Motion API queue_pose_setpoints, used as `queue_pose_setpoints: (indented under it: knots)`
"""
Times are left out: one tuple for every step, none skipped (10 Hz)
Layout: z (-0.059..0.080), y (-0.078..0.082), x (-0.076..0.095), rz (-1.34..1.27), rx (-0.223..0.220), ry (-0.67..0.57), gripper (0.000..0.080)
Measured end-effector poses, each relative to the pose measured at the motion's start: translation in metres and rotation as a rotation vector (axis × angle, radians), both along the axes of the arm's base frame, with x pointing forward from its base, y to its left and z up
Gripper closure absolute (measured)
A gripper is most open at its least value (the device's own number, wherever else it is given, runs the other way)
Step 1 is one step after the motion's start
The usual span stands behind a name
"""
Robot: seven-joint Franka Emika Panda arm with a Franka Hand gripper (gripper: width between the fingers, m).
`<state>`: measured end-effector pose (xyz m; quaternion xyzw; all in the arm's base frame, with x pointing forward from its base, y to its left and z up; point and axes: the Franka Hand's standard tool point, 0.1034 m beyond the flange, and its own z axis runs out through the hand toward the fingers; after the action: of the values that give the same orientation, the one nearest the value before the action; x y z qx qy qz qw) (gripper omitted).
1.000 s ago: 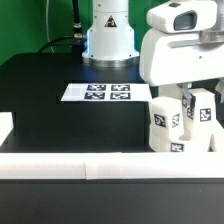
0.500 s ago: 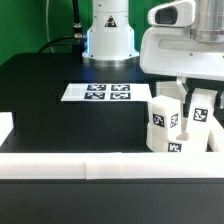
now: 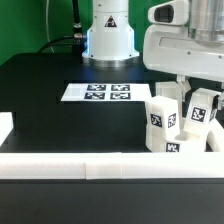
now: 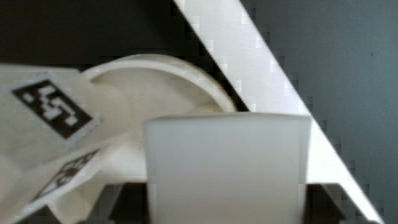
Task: Assemble stool
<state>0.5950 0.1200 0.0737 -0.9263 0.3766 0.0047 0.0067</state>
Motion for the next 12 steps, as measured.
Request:
queue_pose_setpoints:
  knots:
    - [-0.0003, 0.0023, -0.0012, -0.127, -0.004, -0.003, 0.0462]
    - [0.0001, 0.0049, -0.0033, -0.243, -0.011, -0.003, 0.0462]
    - [0.0002, 0.0056, -0.0040, -0.311, -0.014, -0.005, 0.0462]
    - [-0.0002, 0.0056, -0.0038, -0.424, -0.001, -0.007, 0.0462]
    - [-0.0004, 0.0053, -0.0019, -0.535, 0.024, -0.021, 0.0462]
    - [-0.0003, 0.0044, 0.0000, -0.639, 0.051, -0.035, 0.0462]
    - [-0.0003, 0.0025, 0.0015, -0.702, 0.077, -0.056, 0.0462]
    - [-0.0005, 0.0017, 0.0019, -0.756, 0.095, -0.067, 0.0462]
    - [-0.0004, 0.0040, 0.0019, -0.830, 0.104, -0.060, 0.0462]
    - [-0.0005, 0.0044, 0.0019, -0.878, 0.111, -0.055, 0.0462]
    - [-0.0007, 0.0043, 0.0019, -0.932, 0.118, -0.049, 0.0462]
    - [-0.0007, 0.0033, 0.0021, -0.993, 0.124, -0.044, 0.0462]
